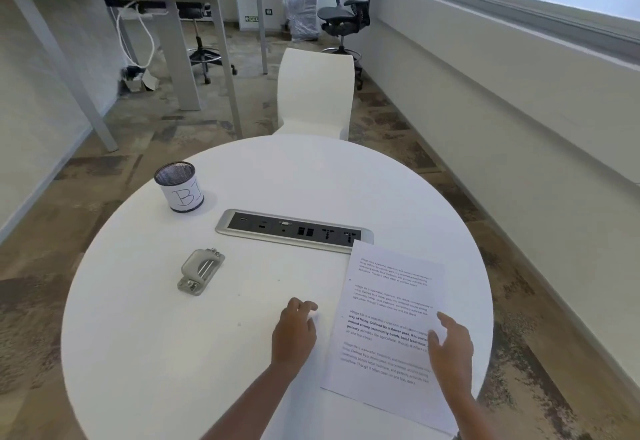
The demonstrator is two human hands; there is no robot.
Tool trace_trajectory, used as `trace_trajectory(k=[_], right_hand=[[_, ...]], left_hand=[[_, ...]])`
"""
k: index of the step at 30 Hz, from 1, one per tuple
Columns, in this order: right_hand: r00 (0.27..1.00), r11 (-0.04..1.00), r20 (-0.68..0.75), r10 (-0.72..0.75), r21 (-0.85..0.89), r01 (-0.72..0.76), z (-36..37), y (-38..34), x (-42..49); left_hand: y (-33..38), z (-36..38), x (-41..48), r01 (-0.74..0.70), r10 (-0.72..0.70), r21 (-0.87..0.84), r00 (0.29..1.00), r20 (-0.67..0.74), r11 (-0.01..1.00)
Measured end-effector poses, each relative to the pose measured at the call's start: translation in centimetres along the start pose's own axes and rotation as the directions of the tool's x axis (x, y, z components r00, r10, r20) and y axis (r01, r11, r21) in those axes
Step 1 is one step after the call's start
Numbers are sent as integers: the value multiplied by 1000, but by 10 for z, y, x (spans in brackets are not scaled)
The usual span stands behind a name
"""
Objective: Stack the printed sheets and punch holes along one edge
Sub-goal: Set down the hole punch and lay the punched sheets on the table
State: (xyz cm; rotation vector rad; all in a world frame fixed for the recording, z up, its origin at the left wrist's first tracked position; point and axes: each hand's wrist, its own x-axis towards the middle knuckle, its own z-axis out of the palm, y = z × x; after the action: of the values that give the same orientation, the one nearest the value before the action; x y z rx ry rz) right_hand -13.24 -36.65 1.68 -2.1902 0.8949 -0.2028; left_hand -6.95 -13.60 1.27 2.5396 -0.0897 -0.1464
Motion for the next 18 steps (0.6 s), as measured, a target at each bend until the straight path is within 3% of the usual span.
trace_trajectory(k=[5, 9, 18], right_hand=[[985, 985, 33, -171, 41, 169, 39, -31, -19], [972, 974, 65, -224, 56, 221, 81, -64, -37], [949, 968, 194, -248, 70, 239, 160, -138, -63]], left_hand=[[-42, -32, 9, -135, 150, 158, 985, -90, 978], [-77, -64, 20, -222, 263, 296, 959, -109, 929], [-154, -130, 63, -212, 274, 275, 938, -212, 938]])
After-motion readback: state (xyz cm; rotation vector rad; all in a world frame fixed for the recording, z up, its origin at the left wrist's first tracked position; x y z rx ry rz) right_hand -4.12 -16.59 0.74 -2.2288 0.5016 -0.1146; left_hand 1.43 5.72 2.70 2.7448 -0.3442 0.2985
